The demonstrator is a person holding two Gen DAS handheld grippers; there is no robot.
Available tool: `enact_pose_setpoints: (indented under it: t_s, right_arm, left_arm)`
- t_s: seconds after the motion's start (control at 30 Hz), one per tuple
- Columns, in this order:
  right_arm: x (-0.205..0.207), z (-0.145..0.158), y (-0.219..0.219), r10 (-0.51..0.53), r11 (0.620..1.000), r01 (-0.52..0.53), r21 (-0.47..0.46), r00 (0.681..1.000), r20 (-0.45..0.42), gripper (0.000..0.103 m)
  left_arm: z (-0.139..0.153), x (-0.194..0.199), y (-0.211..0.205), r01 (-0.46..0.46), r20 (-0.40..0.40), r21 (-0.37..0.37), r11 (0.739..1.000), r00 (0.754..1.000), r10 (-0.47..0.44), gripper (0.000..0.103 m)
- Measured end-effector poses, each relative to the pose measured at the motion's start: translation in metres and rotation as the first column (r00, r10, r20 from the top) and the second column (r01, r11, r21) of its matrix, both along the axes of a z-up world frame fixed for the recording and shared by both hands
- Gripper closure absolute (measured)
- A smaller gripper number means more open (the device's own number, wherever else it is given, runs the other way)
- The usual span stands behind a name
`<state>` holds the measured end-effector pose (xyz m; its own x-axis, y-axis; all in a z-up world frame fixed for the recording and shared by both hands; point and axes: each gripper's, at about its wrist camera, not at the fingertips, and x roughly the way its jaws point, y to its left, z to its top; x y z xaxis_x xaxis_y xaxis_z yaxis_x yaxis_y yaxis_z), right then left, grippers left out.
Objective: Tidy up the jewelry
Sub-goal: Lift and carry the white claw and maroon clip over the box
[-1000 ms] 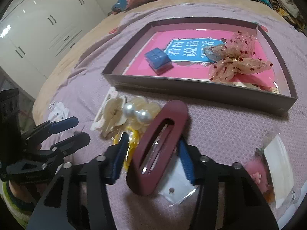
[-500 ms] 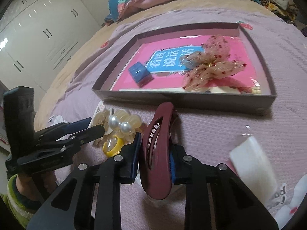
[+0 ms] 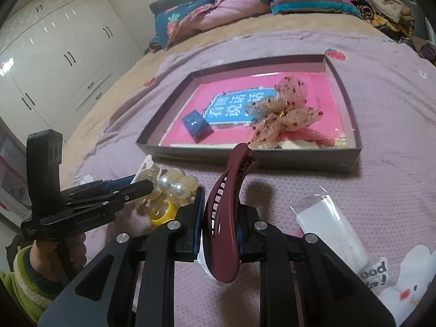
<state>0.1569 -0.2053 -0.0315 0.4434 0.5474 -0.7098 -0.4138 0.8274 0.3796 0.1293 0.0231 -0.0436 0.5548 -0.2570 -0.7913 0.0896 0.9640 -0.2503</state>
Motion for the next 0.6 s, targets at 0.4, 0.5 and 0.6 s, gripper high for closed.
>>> enact_pose_setpoints:
  t_s: [0.4,0.5,0.6]
  right_arm:
    - [-0.015,0.014,-0.003,0.010,0.999,-0.011,0.039,1.000,0.025,0.085]
    - [-0.019,0.020,0.000,0.024,0.999,-0.026,0.046,0.999,0.034,0.085]
    - [-0.023,0.026,0.003,0.044,0.997,-0.047,0.053,0.998,0.048,0.085]
  left_arm:
    - [0.024,-0.022,0.025,-0.070,0.048,0.013,0.997,0.996,0.069,0.074]
    - [0.031,-0.026,0.031,-0.084,0.061,0.017,0.996,0.995,0.083,0.074]
    - [0.039,-0.029,0.035,-0.093,0.075,0.018,0.995,0.993,0.092,0.074]
